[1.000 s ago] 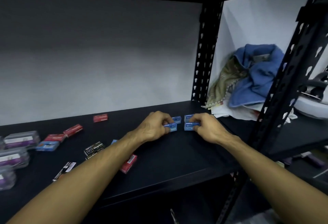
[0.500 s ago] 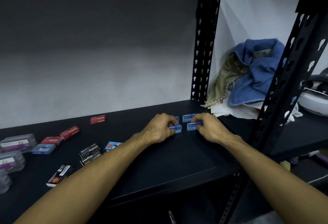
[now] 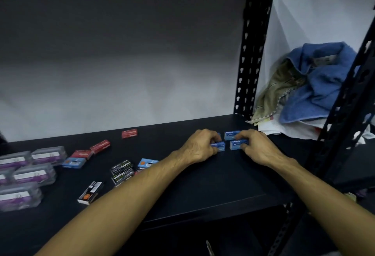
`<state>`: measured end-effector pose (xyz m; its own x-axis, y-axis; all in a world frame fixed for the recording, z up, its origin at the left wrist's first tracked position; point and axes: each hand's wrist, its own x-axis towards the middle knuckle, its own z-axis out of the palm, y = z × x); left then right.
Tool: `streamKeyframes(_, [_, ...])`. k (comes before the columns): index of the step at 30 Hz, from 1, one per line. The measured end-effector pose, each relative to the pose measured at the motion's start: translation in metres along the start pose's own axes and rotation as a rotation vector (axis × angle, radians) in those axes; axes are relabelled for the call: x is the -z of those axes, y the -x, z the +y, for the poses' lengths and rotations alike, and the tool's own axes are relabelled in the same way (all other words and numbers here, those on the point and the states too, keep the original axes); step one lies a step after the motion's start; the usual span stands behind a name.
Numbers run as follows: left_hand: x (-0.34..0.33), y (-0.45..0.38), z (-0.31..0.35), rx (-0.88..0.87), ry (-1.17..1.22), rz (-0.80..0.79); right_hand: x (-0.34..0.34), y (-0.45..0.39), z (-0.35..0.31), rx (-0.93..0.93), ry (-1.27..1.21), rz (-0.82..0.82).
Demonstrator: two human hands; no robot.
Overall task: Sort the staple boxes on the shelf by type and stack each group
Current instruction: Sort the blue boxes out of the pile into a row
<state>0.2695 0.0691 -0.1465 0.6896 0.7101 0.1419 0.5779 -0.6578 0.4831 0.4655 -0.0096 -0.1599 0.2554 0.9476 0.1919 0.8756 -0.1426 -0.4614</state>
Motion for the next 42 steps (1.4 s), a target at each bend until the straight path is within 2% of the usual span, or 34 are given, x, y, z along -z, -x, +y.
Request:
streamKeyframes(6, [0.017,0.015,-0.005,-0.056,-0.014,0.091,0.008,0.004,-0.012,0.029,0.038,0.082])
streamKeyframes(12, [0.057,0.049,-0.025,-0.037,-0.020,0.159,0.007,0.003,-0.060,0.134,0.012,0.178])
streamKeyframes(17, [0.096,0.087,-0.062,0.023,-0.104,0.173,-0.014,0.006,-0.114,0.233,0.001,0.102])
streamKeyframes(23, [0.139,0.138,-0.118,0.185,-0.165,0.181,-0.050,0.013,-0.172,0.328,-0.016,-0.061])
streamKeyframes(28, [0.174,0.173,-0.164,0.313,-0.262,0.153,-0.075,0.016,-0.208,0.336,-0.007,-0.223])
streamKeyframes(33, [0.193,0.196,-0.195,0.410,-0.334,0.045,-0.090,0.012,-0.231,0.292,0.072,-0.389])
streamKeyframes(42, [0.184,0.195,-0.206,0.376,-0.673,-0.106,-0.105,0.002,-0.257,0.250,-0.033,-0.398])
